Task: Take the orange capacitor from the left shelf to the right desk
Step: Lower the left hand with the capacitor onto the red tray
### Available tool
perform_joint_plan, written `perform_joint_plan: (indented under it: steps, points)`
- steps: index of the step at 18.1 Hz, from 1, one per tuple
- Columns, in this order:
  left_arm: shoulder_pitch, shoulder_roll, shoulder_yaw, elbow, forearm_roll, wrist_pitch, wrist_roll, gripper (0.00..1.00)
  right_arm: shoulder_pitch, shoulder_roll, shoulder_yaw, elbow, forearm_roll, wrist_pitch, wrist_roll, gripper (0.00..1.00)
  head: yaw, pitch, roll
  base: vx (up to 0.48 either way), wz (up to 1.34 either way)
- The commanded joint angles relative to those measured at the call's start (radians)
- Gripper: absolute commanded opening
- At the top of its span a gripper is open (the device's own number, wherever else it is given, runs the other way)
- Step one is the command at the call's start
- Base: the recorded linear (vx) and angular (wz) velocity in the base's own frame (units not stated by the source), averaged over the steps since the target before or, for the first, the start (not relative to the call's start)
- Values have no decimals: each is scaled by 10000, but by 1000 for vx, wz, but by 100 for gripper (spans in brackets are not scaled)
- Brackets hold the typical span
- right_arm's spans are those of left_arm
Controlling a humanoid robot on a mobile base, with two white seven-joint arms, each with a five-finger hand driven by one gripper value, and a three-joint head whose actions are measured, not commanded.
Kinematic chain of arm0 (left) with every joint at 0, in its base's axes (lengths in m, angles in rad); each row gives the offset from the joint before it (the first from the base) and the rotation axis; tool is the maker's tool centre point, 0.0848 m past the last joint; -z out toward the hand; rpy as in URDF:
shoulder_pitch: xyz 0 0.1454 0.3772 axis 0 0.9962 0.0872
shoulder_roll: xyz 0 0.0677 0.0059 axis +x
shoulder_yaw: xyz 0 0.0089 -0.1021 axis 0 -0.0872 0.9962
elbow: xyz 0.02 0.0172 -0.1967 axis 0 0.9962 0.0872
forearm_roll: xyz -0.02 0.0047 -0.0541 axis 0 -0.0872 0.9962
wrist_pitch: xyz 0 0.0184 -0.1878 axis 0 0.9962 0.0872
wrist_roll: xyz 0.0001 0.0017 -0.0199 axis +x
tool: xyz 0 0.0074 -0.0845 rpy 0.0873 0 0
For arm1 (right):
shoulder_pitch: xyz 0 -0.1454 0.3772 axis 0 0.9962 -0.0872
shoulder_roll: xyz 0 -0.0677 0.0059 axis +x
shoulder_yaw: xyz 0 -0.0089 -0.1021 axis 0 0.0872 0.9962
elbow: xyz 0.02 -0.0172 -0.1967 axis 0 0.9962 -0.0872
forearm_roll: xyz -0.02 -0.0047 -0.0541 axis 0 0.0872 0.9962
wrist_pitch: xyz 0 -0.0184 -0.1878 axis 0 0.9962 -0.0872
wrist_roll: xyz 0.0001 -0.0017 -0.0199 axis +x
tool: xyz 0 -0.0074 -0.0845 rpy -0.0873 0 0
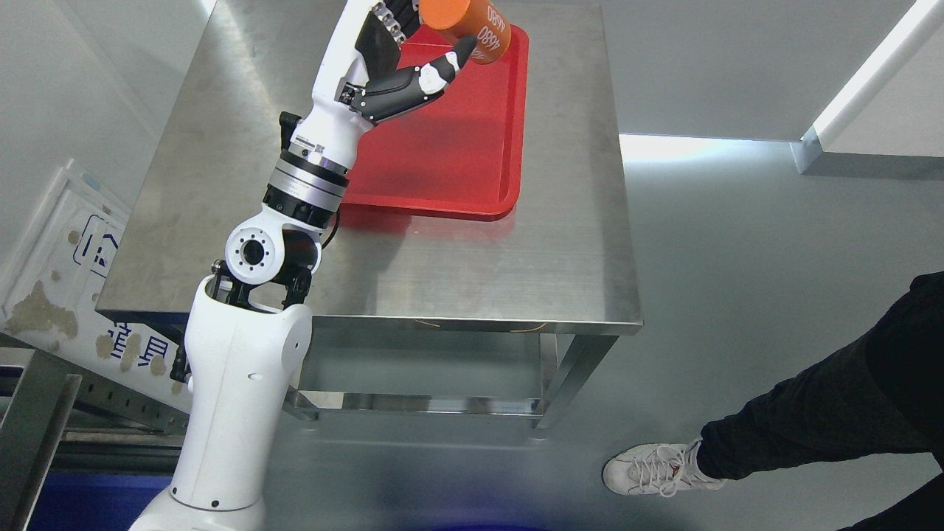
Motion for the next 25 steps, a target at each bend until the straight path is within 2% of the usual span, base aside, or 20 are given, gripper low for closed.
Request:
perform_joint_plan:
  steps: [1,5,15,21,25]
  points:
    - [-1110,174,-679,964,-977,1327,-52,14,199,-175,-123,-175,46,-1,5,100,0,0,0,55,-34]
    - [-1816,174,-664,1301,-1436,2892,-620,14,199,-175,-123,-175,46,-1,5,100,0,0,0,20,-1]
    - [-2875,174,-634,3403,-2771,3018,-727,14,199,-175,-123,-175,46,-1,5,100,0,0,0,0,0]
    - [-2585,336,316,3419,-2864,3018,-926,14,199,-175,-123,-175,46,-1,5,100,0,0,0,0,0]
    - [-1727,552,1007,3434,-2864,3002,-973,14,199,-175,-123,-175,46,-1,5,100,0,0,0,0,0]
